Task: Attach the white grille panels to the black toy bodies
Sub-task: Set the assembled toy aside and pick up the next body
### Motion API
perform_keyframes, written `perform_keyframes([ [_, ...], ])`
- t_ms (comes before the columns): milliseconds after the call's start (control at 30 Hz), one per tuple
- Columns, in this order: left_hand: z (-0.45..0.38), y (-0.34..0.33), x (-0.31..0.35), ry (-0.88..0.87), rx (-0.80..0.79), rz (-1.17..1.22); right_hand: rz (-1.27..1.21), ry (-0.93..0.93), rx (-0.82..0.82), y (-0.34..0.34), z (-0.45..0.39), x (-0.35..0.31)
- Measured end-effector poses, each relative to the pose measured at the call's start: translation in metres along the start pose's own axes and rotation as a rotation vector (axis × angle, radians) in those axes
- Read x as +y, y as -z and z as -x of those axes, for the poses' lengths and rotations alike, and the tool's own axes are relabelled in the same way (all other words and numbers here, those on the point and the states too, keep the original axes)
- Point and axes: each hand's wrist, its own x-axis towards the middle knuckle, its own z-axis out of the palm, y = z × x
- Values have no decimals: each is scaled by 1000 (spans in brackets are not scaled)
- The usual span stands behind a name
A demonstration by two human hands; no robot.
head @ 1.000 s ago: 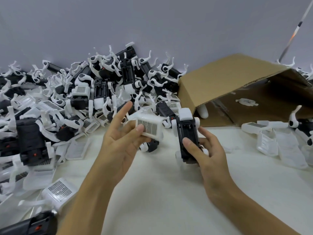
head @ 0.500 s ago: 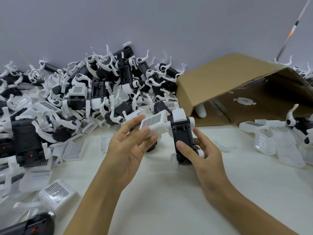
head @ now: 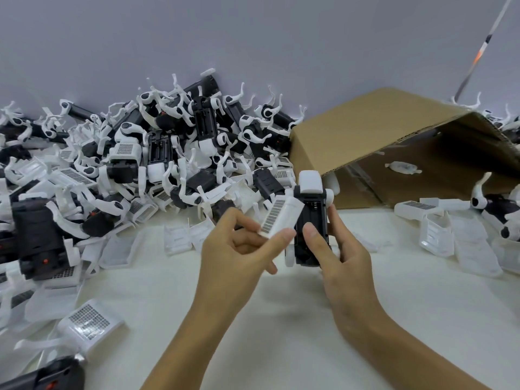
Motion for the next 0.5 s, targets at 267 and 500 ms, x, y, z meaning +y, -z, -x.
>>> perform_keyframes([
  [267,2,-3,3,26,-59,-39,-112,-42,-134,1,7,-6],
  [500,9,-5,8,-20,-27,-50,-2,152,-111,-2,11,-6],
])
